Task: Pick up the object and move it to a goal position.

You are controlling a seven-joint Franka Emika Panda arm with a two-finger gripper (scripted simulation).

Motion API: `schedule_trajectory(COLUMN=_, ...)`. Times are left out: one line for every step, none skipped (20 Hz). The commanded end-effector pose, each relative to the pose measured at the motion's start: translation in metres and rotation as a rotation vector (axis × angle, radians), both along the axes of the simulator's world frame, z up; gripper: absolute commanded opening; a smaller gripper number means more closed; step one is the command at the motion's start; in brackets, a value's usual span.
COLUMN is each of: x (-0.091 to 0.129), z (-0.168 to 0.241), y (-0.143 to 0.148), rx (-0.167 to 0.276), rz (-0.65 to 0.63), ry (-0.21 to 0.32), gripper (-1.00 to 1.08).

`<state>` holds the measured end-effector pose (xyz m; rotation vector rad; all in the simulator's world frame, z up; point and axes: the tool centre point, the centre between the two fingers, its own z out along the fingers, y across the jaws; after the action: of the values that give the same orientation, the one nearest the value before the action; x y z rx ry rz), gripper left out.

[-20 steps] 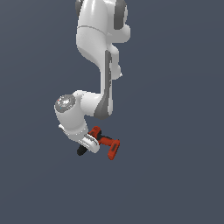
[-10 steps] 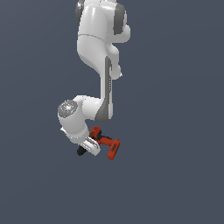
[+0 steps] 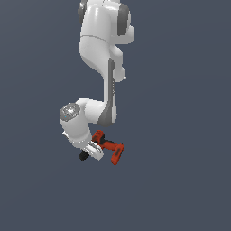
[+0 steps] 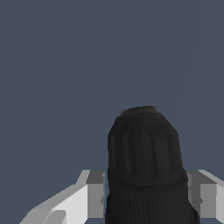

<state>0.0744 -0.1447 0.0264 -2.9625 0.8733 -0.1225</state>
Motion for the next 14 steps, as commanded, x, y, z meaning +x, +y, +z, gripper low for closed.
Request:
schedule_trajectory(x=0.000, z=0.001, y=0.001, rx=0.000, rz=0.000, ry=0.000, gripper=-1.00)
schedule_trajectory(x=0.000, z=0.002, y=0.001, rx=0.000, rz=0.000, ry=0.000, gripper=-1.00)
schedule_trajectory(x=-0.001, z=0.003, y=0.002, rx=0.000, rz=0.000, ry=0.000, gripper=-1.00)
schedule_trajectory(x=-0.002, z=0.005, y=0.003, rx=0.000, rz=0.000, ry=0.000, gripper=-1.00)
schedule_trajectory(x=-0.002, z=0.007, y=0.004, rx=0.000, rz=0.000, ry=0.000, gripper=-1.00)
schedule_trajectory(x=-0.003, z=0.009, y=0.006, rx=0.000, rz=0.000, ry=0.000, gripper=-1.00)
schedule_trajectory(x=-0.005, z=0.012, y=0.008, rx=0.000, rz=0.000, ry=0.000, gripper=-1.00)
schedule_trajectory(x=-0.006, z=0.015, y=0.010, rx=0.000, rz=0.000, ry=0.000, gripper=-1.00)
schedule_trajectory(x=-0.007, z=0.019, y=0.012, rx=0.000, rz=0.000, ry=0.000, gripper=-1.00)
schedule_trajectory(x=-0.009, z=0.023, y=0.015, rx=0.000, rz=0.000, ry=0.000, gripper=-1.00)
schedule_trajectory(x=-0.011, z=0.027, y=0.018, rx=0.000, rz=0.000, ry=0.000, gripper=-1.00)
schedule_trajectory(x=-0.013, z=0.032, y=0.021, rx=0.000, rz=0.000, ry=0.000, gripper=-1.00)
schedule_trajectory(x=-0.015, z=0.038, y=0.024, rx=0.001, rz=0.000, ry=-0.001, gripper=-1.00)
schedule_trajectory(x=-0.017, z=0.044, y=0.028, rx=0.001, rz=0.000, ry=-0.001, gripper=-1.00)
